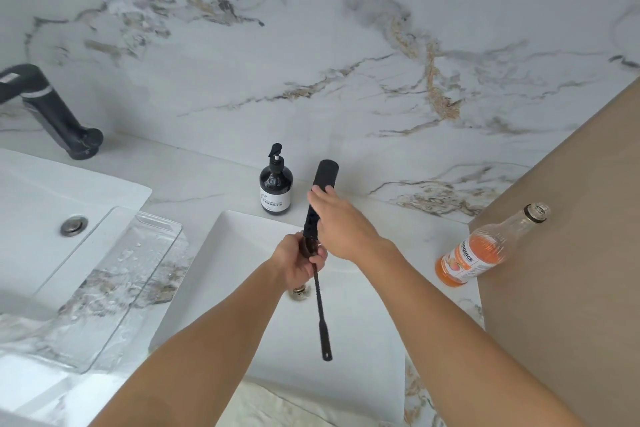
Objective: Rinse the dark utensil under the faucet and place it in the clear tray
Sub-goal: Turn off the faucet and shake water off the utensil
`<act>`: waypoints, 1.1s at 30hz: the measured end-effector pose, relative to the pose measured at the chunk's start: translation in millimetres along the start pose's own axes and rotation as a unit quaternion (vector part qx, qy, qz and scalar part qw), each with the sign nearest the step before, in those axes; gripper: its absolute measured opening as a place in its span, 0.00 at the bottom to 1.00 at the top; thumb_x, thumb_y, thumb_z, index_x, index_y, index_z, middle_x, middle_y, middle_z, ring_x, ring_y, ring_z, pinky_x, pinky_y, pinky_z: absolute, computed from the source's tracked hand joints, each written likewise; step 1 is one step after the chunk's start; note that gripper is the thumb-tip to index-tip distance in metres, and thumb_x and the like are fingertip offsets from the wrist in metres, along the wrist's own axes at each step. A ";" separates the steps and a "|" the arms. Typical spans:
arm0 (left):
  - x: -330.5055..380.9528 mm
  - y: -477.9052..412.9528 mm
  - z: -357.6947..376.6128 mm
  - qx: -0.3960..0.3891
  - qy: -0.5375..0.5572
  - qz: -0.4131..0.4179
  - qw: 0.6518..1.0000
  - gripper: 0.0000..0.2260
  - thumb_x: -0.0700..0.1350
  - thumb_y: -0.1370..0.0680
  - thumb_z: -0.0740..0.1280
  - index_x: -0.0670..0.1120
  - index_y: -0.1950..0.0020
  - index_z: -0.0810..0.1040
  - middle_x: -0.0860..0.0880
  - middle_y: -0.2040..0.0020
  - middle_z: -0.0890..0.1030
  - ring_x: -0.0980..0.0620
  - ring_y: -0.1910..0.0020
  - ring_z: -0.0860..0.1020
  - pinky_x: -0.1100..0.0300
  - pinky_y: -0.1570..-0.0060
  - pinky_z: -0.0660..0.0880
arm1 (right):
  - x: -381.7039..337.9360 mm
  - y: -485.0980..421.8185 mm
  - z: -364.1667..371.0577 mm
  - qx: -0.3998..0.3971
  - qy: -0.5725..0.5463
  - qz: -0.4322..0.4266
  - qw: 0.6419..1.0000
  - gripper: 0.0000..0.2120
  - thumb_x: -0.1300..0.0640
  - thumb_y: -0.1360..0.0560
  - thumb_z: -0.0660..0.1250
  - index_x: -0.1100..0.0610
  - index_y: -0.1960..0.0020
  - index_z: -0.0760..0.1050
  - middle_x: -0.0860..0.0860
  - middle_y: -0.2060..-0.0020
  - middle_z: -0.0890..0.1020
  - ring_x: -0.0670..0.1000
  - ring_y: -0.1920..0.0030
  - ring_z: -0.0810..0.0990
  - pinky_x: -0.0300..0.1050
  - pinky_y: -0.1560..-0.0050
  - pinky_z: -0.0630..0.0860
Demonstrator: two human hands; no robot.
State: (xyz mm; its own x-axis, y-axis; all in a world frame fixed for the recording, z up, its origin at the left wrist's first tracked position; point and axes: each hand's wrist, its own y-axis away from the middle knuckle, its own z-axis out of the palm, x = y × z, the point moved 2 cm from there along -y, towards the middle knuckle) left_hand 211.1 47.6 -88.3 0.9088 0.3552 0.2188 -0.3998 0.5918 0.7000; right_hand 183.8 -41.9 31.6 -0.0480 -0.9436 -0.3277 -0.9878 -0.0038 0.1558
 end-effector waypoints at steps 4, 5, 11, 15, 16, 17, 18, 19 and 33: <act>3.1 7.8 -10.5 0.031 0.011 -0.022 0.999 0.21 0.52 0.17 0.52 0.40 0.61 0.71 0.45 0.73 0.74 0.53 0.82 0.68 0.68 0.88 0.58 | 3.0 13.0 11.6 0.084 -0.089 0.023 0.992 0.28 0.67 0.24 0.54 0.55 0.24 0.61 0.49 0.23 0.64 0.51 0.23 0.60 0.50 0.30 0.69; 3.8 11.8 -14.8 0.034 -0.013 -0.024 0.999 0.21 0.53 0.17 0.52 0.41 0.61 0.71 0.46 0.73 0.73 0.55 0.83 0.65 0.69 0.87 0.55 | 2.0 20.2 15.0 0.144 -0.150 0.057 0.977 0.26 0.66 0.23 0.55 0.55 0.26 0.65 0.49 0.27 0.71 0.51 0.27 0.67 0.46 0.33 0.70; 4.2 62.9 -6.6 -0.062 -0.094 0.004 0.994 0.17 0.54 0.22 0.61 0.44 0.66 0.71 0.50 0.70 0.65 0.54 0.80 0.57 0.64 0.80 0.51 | -25.2 81.7 98.2 -0.034 -0.629 0.336 0.700 0.26 0.37 0.22 0.58 0.58 0.44 0.79 0.60 0.47 0.83 0.58 0.53 0.84 0.51 0.50 0.77; 15.2 105.0 36.8 -0.184 -0.276 0.058 0.942 0.13 0.48 0.26 0.68 0.43 0.66 0.71 0.48 0.68 0.66 0.52 0.73 0.59 0.59 0.73 0.55 | -49.4 90.8 107.5 -0.106 -0.776 0.269 0.561 0.41 0.28 0.26 0.54 0.66 0.59 0.81 0.63 0.63 0.83 0.63 0.62 0.83 0.52 0.58 0.77; 19.1 115.0 49.6 -0.197 -0.316 0.076 0.925 0.13 0.48 0.25 0.68 0.43 0.66 0.71 0.47 0.69 0.67 0.51 0.73 0.61 0.58 0.72 0.55 | -52.0 88.3 99.9 -0.085 -0.790 0.247 0.554 0.38 0.29 0.26 0.57 0.65 0.63 0.79 0.62 0.68 0.80 0.61 0.66 0.80 0.51 0.60 0.76; 22.7 125.0 62.3 -0.209 -0.352 0.092 0.908 0.15 0.49 0.25 0.67 0.42 0.67 0.72 0.47 0.69 0.68 0.50 0.73 0.62 0.57 0.70 0.55 | -54.8 85.6 89.9 -0.065 -0.799 0.226 0.554 0.35 0.30 0.27 0.59 0.63 0.66 0.77 0.61 0.72 0.76 0.59 0.69 0.76 0.50 0.62 0.74; 25.4 134.1 74.9 -0.220 -0.383 0.107 0.891 0.17 0.51 0.23 0.67 0.42 0.67 0.73 0.46 0.69 0.69 0.49 0.72 0.63 0.56 0.69 0.56 | -57.2 82.3 78.7 -0.047 -0.803 0.206 0.558 0.32 0.31 0.28 0.60 0.61 0.69 0.74 0.59 0.75 0.71 0.57 0.71 0.73 0.49 0.64 0.72; 27.2 142.3 87.8 -0.231 -0.409 0.119 0.875 0.19 0.52 0.23 0.66 0.42 0.68 0.73 0.45 0.70 0.70 0.48 0.71 0.64 0.56 0.68 0.59 | -58.6 78.8 67.3 -0.030 -0.801 0.186 0.568 0.32 0.32 0.28 0.59 0.60 0.71 0.71 0.57 0.77 0.67 0.55 0.73 0.69 0.49 0.64 0.70; 37.8 222.7 213.9 -0.348 -0.533 0.212 0.742 0.27 0.57 0.20 0.59 0.42 0.72 0.78 0.46 0.73 0.75 0.46 0.66 0.70 0.57 0.60 0.69 | -54.3 60.0 -54.1 0.033 -0.713 -0.036 0.699 0.29 0.57 0.20 0.47 0.57 0.80 0.59 0.49 0.84 0.59 0.50 0.78 0.55 0.45 0.70 0.53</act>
State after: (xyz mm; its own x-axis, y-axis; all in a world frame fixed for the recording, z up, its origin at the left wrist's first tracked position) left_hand 181.9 38.1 221.3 0.1136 0.0616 0.9916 -0.3037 0.9525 -0.0244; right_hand 135.2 -8.7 109.2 -0.0498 0.3489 -0.9359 -0.9977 0.0263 0.0628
